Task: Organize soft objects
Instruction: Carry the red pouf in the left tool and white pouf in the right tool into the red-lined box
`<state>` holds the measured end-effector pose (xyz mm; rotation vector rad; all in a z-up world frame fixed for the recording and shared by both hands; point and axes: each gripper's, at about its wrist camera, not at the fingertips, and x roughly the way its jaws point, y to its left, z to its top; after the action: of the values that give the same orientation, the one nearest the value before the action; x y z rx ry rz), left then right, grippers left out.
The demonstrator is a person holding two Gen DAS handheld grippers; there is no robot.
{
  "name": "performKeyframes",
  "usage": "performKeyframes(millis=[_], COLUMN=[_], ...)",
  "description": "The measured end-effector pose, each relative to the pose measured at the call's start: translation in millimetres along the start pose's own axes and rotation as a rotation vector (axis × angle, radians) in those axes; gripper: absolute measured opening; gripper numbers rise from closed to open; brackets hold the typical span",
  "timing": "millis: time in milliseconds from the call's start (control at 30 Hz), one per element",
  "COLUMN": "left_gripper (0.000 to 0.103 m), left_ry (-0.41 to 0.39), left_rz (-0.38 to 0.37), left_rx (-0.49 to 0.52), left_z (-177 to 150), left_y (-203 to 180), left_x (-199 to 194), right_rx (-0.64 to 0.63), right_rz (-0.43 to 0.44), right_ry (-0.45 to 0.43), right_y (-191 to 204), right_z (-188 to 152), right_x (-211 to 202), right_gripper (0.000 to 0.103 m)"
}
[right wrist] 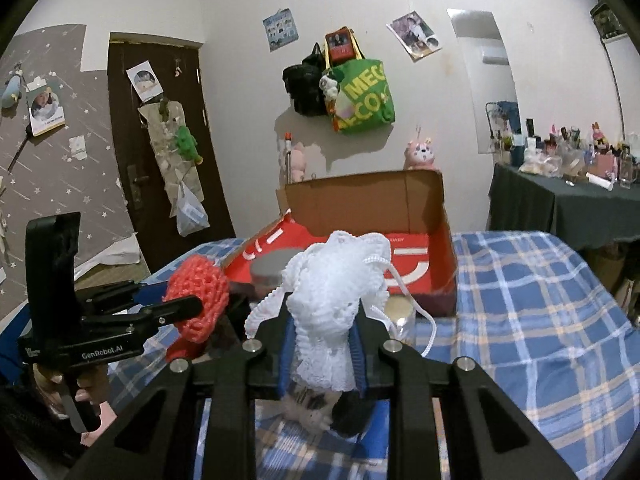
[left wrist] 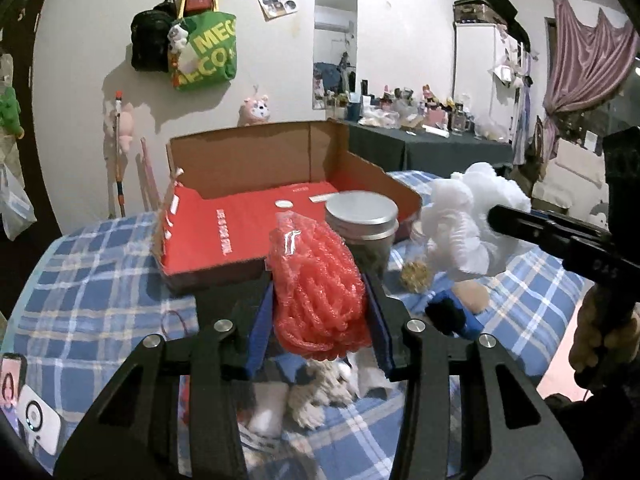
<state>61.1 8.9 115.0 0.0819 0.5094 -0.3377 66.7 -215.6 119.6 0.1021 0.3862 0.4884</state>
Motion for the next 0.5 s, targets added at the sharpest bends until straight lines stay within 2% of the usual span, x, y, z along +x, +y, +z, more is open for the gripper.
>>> performKeyframes(millis=[267, 500], left_gripper=[0.041, 0.041], left_ry=[-0.023, -0.013], left_rz=[0.014, 0.006], left_rx=[0.006, 0.020], left_z=[21.3, 43.1], left_y=[14.1, 25.5], left_x=[5.0, 20.3], right_rx=[-0.031, -0.063], right_rz=[-0.025, -0.026], right_ry=[-0.031, -0.018], right_y=[-8.6, -18.7], right_z=[24.2, 46.2], right_x=[7.2, 28.9], right_gripper=[0.025, 0.026])
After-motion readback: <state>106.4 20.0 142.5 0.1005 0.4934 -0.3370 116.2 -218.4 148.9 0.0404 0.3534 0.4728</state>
